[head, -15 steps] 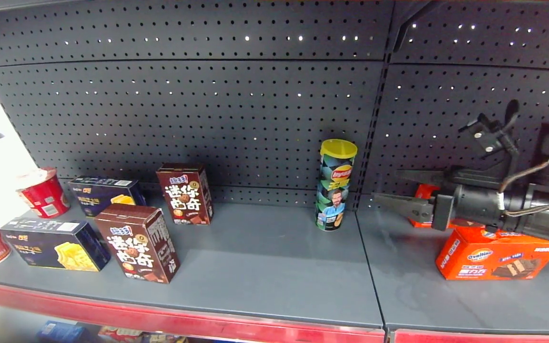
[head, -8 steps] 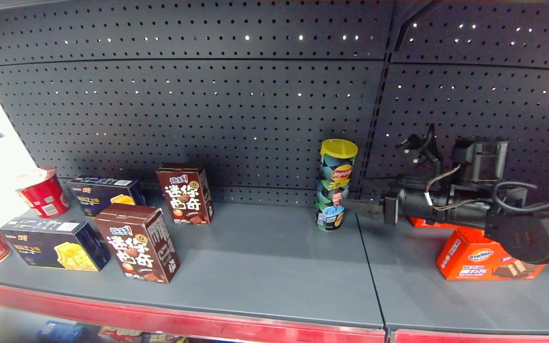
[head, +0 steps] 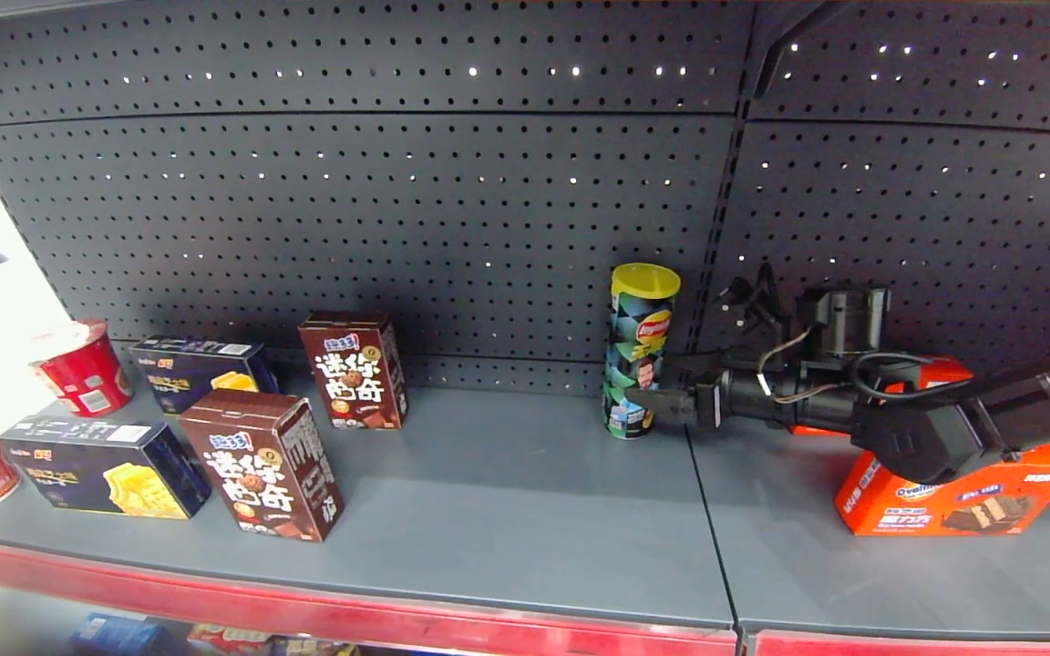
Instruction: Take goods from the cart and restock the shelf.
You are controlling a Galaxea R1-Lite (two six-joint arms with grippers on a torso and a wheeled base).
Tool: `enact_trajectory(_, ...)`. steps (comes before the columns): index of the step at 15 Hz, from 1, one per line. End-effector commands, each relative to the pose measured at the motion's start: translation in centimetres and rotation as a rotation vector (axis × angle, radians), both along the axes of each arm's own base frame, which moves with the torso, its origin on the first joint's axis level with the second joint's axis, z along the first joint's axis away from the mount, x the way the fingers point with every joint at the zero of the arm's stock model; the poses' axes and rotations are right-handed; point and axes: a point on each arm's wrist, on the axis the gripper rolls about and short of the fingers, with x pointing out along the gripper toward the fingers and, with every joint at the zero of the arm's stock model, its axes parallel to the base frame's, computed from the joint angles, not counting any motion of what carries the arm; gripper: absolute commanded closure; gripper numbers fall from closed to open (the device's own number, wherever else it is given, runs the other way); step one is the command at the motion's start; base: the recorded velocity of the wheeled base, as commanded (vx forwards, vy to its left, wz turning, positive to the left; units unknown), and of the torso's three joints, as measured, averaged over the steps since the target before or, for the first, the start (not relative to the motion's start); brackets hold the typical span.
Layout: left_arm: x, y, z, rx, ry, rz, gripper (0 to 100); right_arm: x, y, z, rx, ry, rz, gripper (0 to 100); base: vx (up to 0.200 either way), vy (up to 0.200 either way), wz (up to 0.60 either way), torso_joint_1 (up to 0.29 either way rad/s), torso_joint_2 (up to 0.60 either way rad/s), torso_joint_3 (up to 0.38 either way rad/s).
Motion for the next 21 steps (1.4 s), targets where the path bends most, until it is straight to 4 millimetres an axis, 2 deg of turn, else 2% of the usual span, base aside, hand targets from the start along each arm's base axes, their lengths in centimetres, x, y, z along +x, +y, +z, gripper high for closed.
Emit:
enact_trajectory(1,0.0,0.0,-0.2,-0.001,0.011,0.000,100,0.5,0.1,-0.8,-0.006,0.015,-0.002,0,0.000,0.000,0.00,0.000,0.00,0.000)
enact_trajectory(7,0.1,0.0,-0.3,-0.001,0.018,0.000,100,1.9,0.0,-1.7,-0.008,0.021,-0.016,0,0.000,0.000,0.00,0.000,0.00,0.000)
enact_trajectory(11,0.1,0.0,-0.6,-0.001,0.041,0.002,100,3.2,0.8,-2.4,-0.005,0.018,-0.007,0,0.000,0.000,0.00,0.000,0.00,0.000)
enact_trajectory(16,0.3,0.0,-1.2,-0.001,0.064,0.003,100,1.5,2.2,-1.6,0.008,0.000,0.033,0,0.000,0.000,0.00,0.000,0.00,0.000)
enact_trajectory(21,0.4,0.0,-1.4,0.000,0.071,0.003,100,-0.5,3.5,-1.8,0.002,0.008,0.074,0,0.000,0.000,0.00,0.000,0.00,0.000)
